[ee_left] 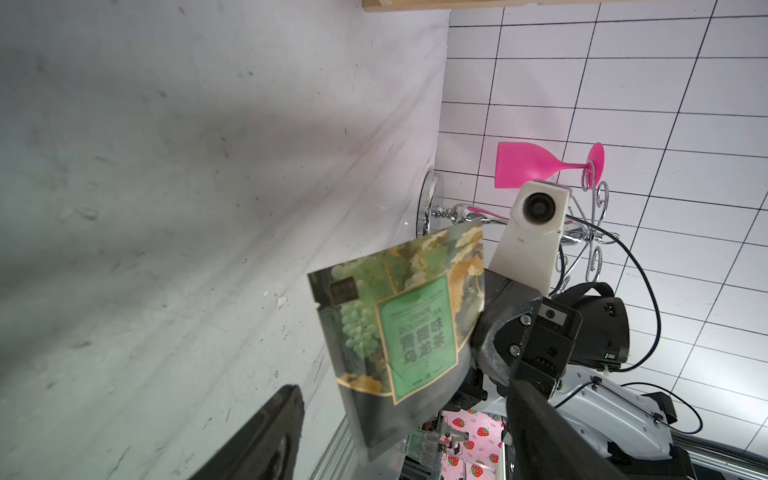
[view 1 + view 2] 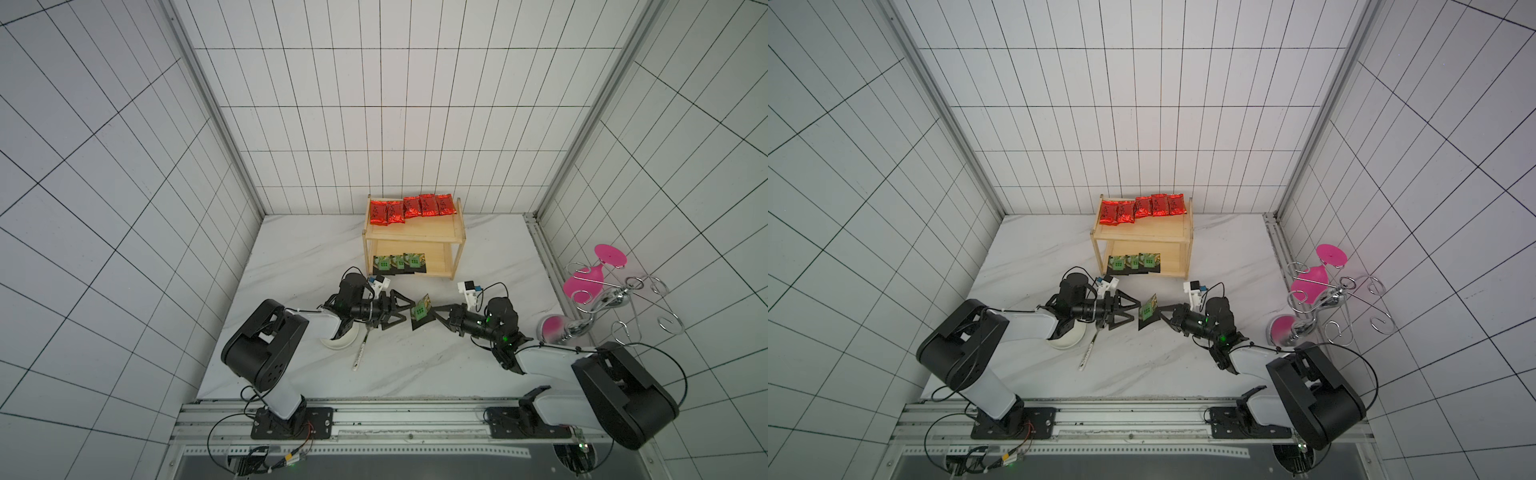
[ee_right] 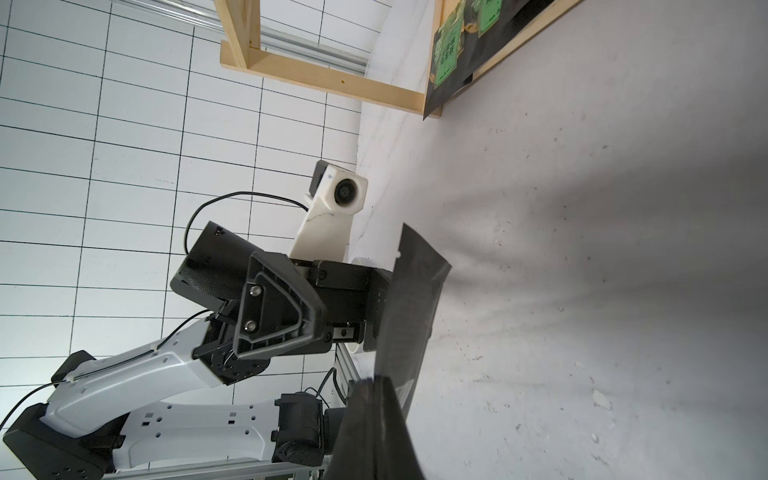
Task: Place the tea bags on the shelf by color
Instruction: Pick up the tea bag from the center of the board.
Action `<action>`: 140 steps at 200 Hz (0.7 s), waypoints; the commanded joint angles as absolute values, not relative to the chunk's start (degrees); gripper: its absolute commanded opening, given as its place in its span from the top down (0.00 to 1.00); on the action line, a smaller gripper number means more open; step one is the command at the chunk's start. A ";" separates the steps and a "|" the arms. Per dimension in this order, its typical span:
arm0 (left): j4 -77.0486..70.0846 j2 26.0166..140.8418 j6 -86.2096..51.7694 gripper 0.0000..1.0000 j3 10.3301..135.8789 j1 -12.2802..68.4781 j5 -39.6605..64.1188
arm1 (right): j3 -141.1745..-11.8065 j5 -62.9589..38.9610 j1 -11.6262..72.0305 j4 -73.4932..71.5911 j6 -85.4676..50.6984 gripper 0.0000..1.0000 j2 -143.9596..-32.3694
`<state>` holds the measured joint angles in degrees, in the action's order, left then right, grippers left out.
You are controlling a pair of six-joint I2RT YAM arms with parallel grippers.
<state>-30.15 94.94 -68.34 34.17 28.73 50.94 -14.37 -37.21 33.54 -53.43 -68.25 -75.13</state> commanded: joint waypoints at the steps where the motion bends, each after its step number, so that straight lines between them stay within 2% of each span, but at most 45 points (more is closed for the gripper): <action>1: -32.72 94.78 -68.60 0.19 33.18 28.04 51.54 | -17.32 -34.90 35.71 -55.50 -68.76 1.00 -73.76; 26: -36.52 95.49 -71.81 0.20 32.51 27.95 52.07 | -19.75 -32.44 39.96 -52.41 -66.36 1.00 -75.83; 60: -48.96 96.13 -80.35 0.23 29.95 27.63 53.38 | -18.21 -31.79 41.57 -60.73 -68.95 1.00 -82.53; 83: -48.59 93.27 -80.59 0.27 28.47 26.49 53.20 | -16.27 -31.30 41.02 -61.85 -68.93 1.00 -84.20; 105: -42.02 88.78 -77.27 0.30 28.44 25.93 52.45 | -15.64 -31.42 40.05 -60.86 -68.48 1.00 -83.90; 116: -37.81 86.80 -75.21 0.34 28.82 25.88 51.84 | -15.90 -31.64 39.90 -59.57 -68.17 1.00 -83.15; 140: -34.13 85.38 -73.55 0.50 28.77 24.70 51.42 | -16.44 -31.85 39.95 -56.11 -66.95 1.00 -80.70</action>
<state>-39.22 86.80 -76.60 28.51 25.76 52.14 -16.93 -32.12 40.45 -58.04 -68.55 -83.37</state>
